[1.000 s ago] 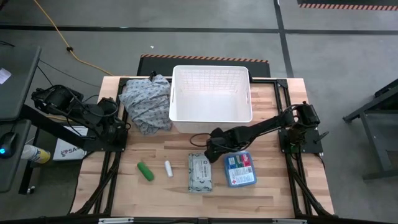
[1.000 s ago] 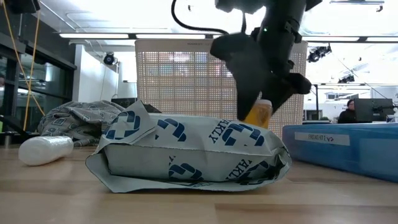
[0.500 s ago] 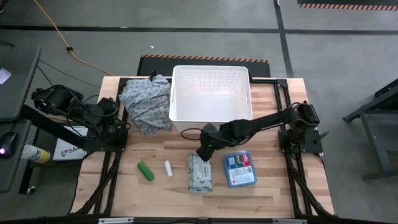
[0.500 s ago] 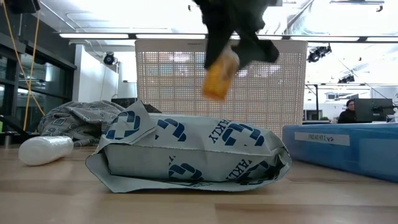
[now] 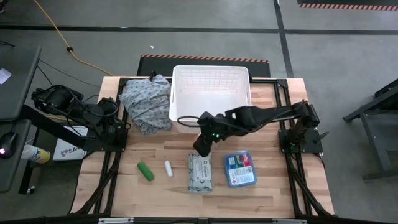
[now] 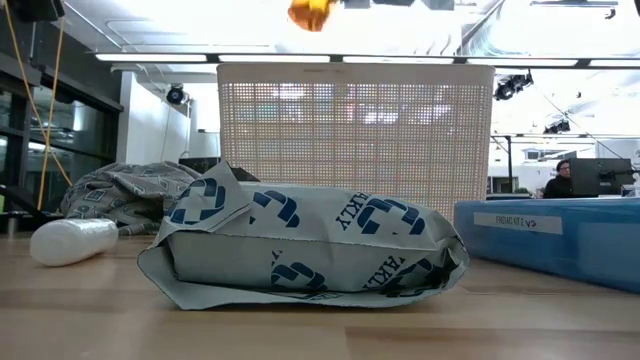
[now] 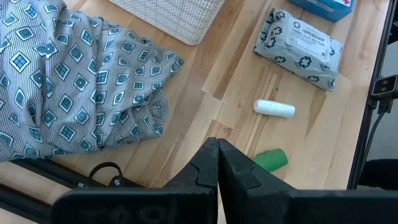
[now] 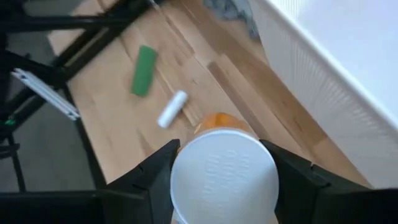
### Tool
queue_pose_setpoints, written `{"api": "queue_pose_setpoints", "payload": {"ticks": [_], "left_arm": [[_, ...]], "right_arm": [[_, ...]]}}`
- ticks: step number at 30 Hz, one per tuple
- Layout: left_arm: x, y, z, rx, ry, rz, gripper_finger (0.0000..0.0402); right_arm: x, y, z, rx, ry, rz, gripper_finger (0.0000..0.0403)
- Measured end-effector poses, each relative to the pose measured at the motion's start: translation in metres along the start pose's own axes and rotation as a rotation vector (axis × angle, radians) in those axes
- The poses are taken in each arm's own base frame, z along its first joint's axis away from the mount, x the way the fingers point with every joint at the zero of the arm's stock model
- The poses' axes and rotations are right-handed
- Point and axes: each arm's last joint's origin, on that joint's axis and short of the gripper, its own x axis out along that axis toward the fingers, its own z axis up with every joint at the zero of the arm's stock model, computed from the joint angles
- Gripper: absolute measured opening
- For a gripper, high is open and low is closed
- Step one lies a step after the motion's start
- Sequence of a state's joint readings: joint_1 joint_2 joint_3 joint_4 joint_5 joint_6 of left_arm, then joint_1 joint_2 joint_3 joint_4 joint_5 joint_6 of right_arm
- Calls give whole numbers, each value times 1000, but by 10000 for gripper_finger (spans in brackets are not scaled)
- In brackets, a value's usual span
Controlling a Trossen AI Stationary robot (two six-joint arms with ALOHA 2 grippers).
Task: Pick & place medical supplies in basket/bin
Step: Put the orange pill bottle in the white bin
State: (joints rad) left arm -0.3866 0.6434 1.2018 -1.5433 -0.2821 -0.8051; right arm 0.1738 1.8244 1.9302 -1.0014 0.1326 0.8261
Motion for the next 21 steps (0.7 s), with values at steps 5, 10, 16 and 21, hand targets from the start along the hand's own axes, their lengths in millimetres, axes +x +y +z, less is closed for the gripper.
{"api": "queue_pose_setpoints", "payload": {"ticks": [5,10,16,21], "left_arm": [[0,0,0,0,-2,2,40],[0,0,0,0,-16,15,40],[0,0,1,0,-17,17,40],[0,0,1,0,-18,17,40]], "right_arm": [[-29,-1,18,-45,-77,-30,195],[-50,-18,37,-73,-138,-146,196],[-59,-57,59,-68,-138,-332,198],[-59,-94,78,-29,-96,-431,198]]}}
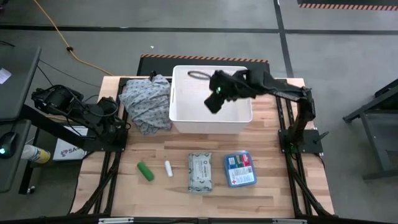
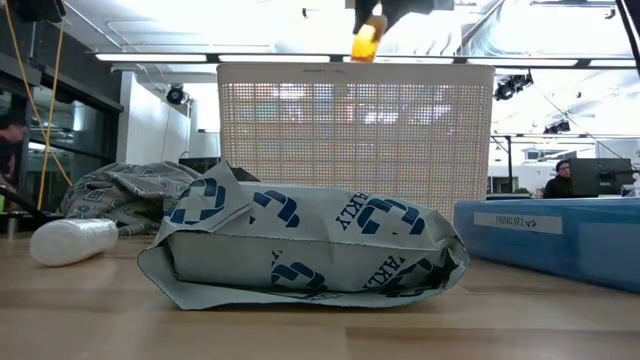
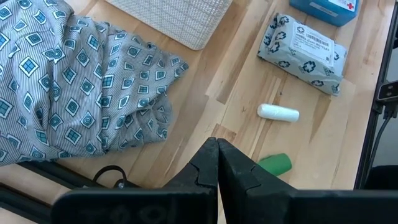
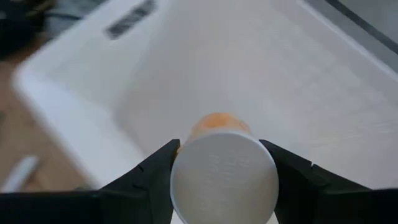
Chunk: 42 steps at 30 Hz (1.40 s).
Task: Pick & place medical supplies in basket/bin
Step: Put the orange pill bottle in the white bin
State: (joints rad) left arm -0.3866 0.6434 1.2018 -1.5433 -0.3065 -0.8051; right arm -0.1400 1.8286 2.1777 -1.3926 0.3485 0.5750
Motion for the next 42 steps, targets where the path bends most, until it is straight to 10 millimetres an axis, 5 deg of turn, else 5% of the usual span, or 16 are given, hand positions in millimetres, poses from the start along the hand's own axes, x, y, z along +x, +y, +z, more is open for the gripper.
{"api": "queue_pose_setpoints", "payload": {"ticks": [12,31,42], "left_arm": [[0,0,0,0,0,1,40],[0,-1,1,-5,-12,-8,40],[0,-7,8,-33,-88,-54,40]], "right_arm": [[26,-56,26,72,90,-43,199],[152,-31,24,-54,329,-57,199],[184,-48,29,-165,371,-21,199]]}}
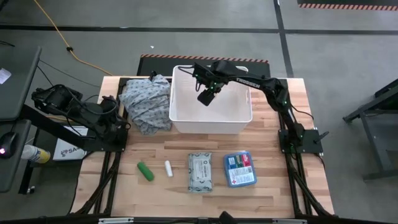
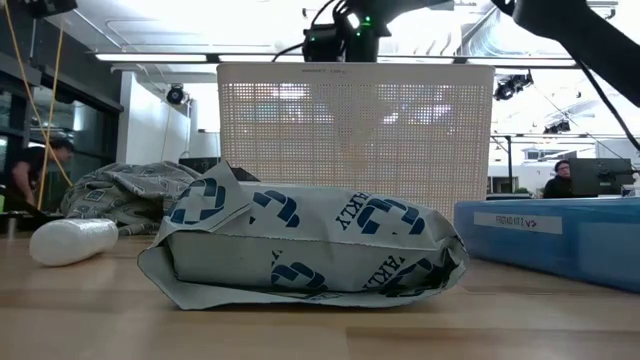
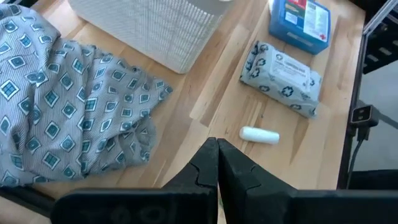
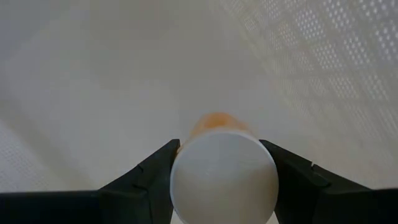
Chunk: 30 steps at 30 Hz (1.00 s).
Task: Pick & place medical supplies in basket/bin
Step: Put the orange pill bottle in the white bin
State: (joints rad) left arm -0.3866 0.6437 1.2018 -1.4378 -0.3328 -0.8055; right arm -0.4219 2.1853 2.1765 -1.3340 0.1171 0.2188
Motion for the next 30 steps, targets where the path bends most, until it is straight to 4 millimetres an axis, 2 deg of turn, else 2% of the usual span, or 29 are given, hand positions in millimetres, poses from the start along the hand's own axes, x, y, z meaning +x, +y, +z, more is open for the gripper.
{"api": "queue_pose_setpoints", "payload": {"ticks": [6,18,21,26,30], "left_arm": [[0,-1,1,-16,-5,-5,40],[0,-1,1,-18,-6,-5,40],[0,-1,1,-18,-5,-5,40],[0,-1,1,-18,-5,-6,40],[0,-1,1,-18,-5,-6,40]], "right_arm": [[2,-10,6,-9,-25,27,199],[2,-7,9,-35,-59,35,199],[12,-6,8,-36,-52,45,199],[43,-5,-4,-43,29,35,199],[56,-5,-10,-31,69,19,199]]}}
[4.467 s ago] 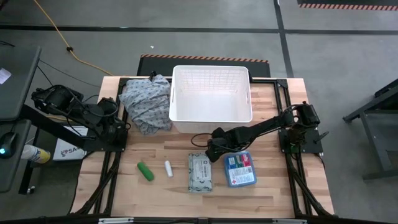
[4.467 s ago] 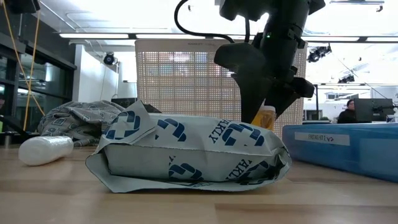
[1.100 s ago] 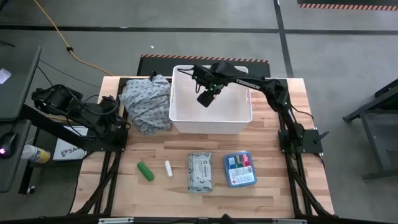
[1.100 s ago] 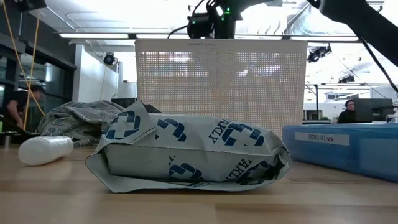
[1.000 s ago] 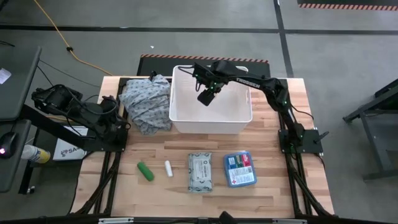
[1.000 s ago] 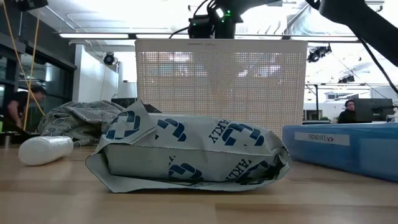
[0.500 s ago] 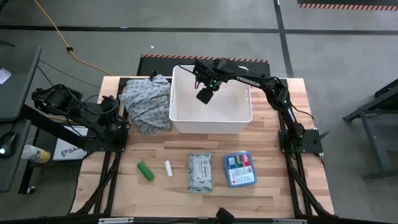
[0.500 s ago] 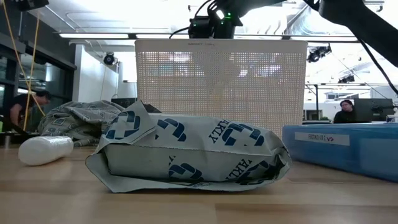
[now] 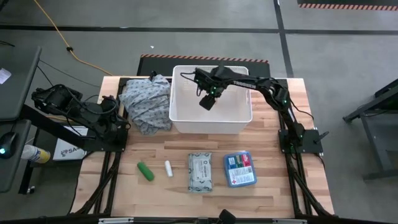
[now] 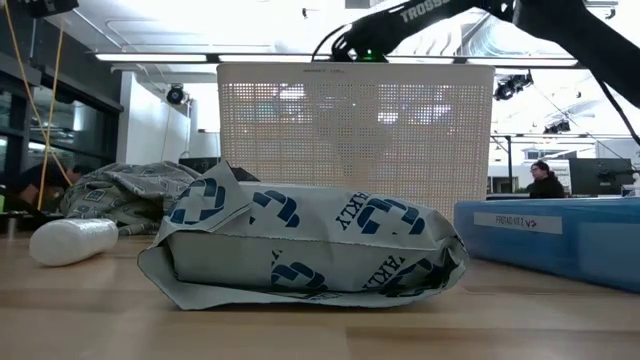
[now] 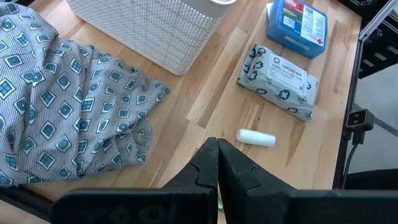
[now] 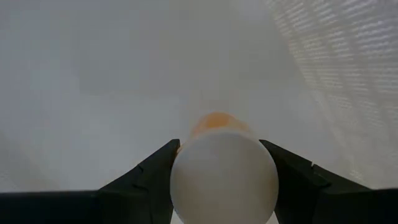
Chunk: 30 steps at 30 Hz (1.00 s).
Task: Pick & place medical supplies in basket/bin
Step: Put the orange pill bottle in the white bin
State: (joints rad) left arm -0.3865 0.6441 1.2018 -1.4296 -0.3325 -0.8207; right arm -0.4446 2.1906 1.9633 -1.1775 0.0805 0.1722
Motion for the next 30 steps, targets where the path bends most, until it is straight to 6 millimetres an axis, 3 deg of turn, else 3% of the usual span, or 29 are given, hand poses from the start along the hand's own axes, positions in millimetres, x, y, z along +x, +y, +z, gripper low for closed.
{"api": "queue_pose_setpoints", "payload": {"ticks": [8,30], "left_arm": [[0,0,0,0,1,0,40],[0,0,0,1,2,-1,40]], "right_arm": [[10,2,3,12,-46,33,199],[10,2,4,-18,-54,41,199]]}}
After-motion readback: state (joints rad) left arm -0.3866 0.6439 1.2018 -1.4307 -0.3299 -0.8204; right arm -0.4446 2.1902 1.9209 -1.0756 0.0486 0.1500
